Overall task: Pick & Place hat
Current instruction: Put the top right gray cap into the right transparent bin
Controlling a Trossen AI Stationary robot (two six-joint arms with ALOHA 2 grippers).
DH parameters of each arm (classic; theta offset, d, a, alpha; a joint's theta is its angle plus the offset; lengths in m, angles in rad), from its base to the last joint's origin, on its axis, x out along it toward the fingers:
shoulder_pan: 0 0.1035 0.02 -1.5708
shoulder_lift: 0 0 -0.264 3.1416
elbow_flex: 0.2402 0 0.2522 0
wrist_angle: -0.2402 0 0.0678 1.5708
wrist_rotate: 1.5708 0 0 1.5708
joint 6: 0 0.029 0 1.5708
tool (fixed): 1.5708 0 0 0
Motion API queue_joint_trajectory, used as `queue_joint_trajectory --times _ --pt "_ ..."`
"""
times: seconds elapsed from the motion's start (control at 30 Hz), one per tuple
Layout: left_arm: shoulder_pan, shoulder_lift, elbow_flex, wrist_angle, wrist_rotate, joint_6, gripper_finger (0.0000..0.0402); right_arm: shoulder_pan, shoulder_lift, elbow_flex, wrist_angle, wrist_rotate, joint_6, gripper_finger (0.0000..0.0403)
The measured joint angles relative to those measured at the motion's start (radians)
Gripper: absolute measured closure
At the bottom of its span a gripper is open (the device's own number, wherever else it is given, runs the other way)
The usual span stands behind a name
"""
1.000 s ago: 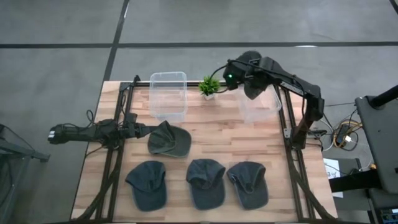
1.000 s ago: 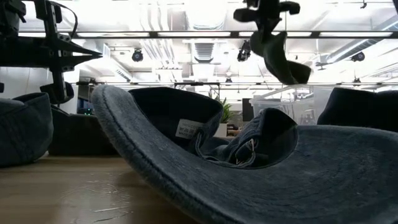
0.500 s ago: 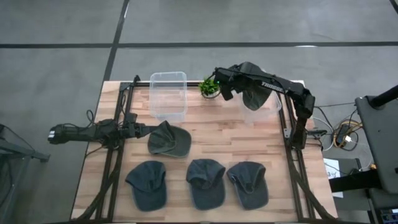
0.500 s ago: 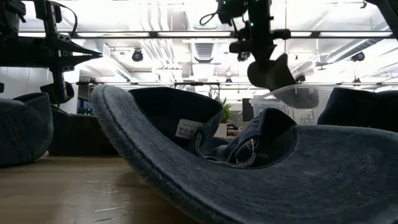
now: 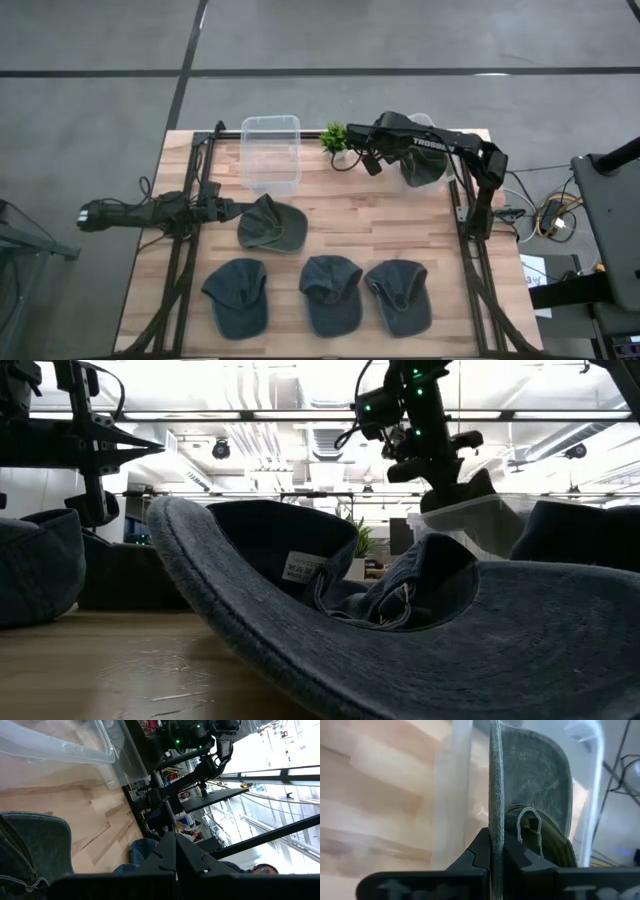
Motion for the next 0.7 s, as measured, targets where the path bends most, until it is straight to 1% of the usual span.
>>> queue_joint_trajectory --times 0.07,0.2,0.37,0.5,0.7 --pt "0.0 0.0 0.0 0.0 0.0 0.0 0.0401 -0.002 0.0 -0.014 0.019 -0.028 -0.001 0.0394" --pt "0.0 0.0 0.0 0.0 0.0 0.0 0.0401 -0.004 0.0 -0.044 0.064 -0.047 -0.001 0.0394" --pt "0.0 0.0 0.0 0.0 0.004 -0.004 0.0401 -0.013 0.0 -0.078 0.079 -0.078 -0.003 0.0391" --pt "0.0 0.0 0.0 0.0 0.006 -0.006 0.0401 -0.029 0.002 -0.086 0.107 -0.149 -0.025 0.0391" --pt "0.0 0.0 0.0 0.0 0.009 -0.006 0.0401 -0.041 0.002 -0.087 0.126 -0.158 -0.029 0.0382"
